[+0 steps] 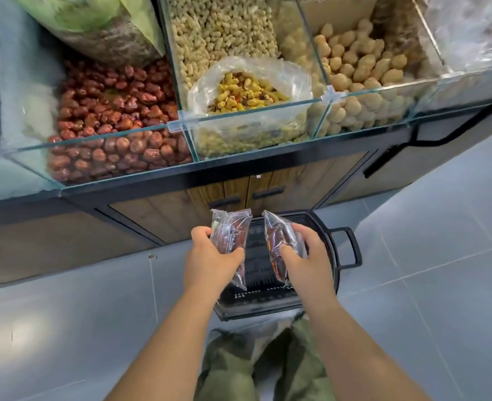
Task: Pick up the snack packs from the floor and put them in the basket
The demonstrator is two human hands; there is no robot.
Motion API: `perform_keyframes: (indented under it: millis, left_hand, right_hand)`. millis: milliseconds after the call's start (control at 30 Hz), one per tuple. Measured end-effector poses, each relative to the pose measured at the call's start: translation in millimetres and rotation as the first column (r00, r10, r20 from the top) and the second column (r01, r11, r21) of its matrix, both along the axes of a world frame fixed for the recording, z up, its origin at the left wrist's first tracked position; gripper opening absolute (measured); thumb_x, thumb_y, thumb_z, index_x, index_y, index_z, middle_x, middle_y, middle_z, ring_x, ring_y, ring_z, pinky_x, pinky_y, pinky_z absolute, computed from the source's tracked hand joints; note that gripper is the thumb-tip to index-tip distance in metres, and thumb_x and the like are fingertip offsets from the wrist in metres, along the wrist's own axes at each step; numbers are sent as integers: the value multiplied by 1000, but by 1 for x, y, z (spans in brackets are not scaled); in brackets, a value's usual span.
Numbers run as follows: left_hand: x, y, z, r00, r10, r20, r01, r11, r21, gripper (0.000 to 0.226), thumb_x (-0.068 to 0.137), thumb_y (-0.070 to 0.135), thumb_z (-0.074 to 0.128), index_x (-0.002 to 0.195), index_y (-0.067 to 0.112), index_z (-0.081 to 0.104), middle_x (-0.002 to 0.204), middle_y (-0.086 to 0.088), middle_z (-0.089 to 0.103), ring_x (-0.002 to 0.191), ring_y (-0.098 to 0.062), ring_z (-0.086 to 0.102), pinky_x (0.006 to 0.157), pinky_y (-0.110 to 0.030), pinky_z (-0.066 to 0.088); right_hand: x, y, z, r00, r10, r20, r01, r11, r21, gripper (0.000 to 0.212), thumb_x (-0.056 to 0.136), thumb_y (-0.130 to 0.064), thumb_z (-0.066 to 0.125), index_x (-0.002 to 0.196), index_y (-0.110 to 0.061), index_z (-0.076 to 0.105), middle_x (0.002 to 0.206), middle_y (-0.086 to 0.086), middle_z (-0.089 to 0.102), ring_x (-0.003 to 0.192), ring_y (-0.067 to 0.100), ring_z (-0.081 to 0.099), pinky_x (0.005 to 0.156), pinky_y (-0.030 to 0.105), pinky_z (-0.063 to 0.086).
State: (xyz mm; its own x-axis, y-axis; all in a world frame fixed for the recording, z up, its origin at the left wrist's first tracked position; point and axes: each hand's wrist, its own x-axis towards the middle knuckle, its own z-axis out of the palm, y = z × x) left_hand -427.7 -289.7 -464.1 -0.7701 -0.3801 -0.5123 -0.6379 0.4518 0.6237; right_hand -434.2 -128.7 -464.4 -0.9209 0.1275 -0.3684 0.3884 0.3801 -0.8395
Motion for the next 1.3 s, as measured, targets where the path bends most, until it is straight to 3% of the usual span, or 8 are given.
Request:
perform_keyframes:
  millis: [100,200,367,467,633,767,1000,1300]
  left_hand:
    - [-15,8,-45,996,58,61,-60,998,20,55,75,29,77,104,24,30,86,5,54,73,-13,56,60,-29,46]
    - [-25,18,-94,985,106,134,-111,993,33,64,71,34,81,113,18,35,103,-4,59,91,-24,59,74,-36,48]
    - [-30,31,-179,962,129,242,-136,991,9,73,70,40,81,121,13,36,112,-6,58,102,-30,59,84,-37,48]
    - [-24,39,-229,949,134,286,-141,990,4,72,75,38,77,127,11,35,108,-3,56,103,-31,59,84,-35,46]
    - [-25,43,-316,918,135,372,-153,988,18,51,82,28,71,109,12,31,89,-4,58,81,-24,55,72,-31,40]
    - [-36,38,-390,895,97,435,-119,993,23,56,84,21,70,116,9,25,119,-15,58,101,-29,58,80,-31,41]
    - [-43,32,-514,861,-2,509,28,999,-44,61,84,30,68,128,9,31,105,-8,55,85,-23,56,72,-33,45]
    - [-31,55,-617,757,42,651,138,965,-223,54,91,20,62,130,11,25,129,-14,54,117,-32,55,87,-44,48]
  right_hand:
    - [-16,5,-45,998,37,58,-37,999,-6,33,90,-17,62,121,-27,55,105,-19,55,99,-5,54,76,3,44]
    - [-25,13,-91,994,69,87,-69,998,5,40,89,-27,64,128,-26,53,119,-11,57,112,5,54,97,29,50]
    - [-36,23,-179,980,115,160,-124,991,47,50,85,-33,68,132,-26,51,127,-8,53,119,5,49,106,29,41]
    - [-36,26,-233,969,153,196,-173,981,91,51,84,-21,70,132,-19,52,129,-1,50,108,-2,45,97,2,33]
    - [-47,23,-311,928,41,371,-76,994,79,55,82,-15,67,133,-21,47,128,1,38,96,7,45,89,8,33]
    - [-52,19,-381,887,18,462,-73,992,103,48,84,-21,64,127,-29,47,122,-1,27,75,10,49,63,4,40]
    - [-59,5,-506,725,147,673,-348,921,173,73,85,-34,64,141,-4,28,137,17,44,121,35,50,102,42,45]
    - [-57,-3,-607,624,142,768,-485,842,238,80,92,-18,61,149,-5,7,155,13,5,136,32,34,111,37,31]
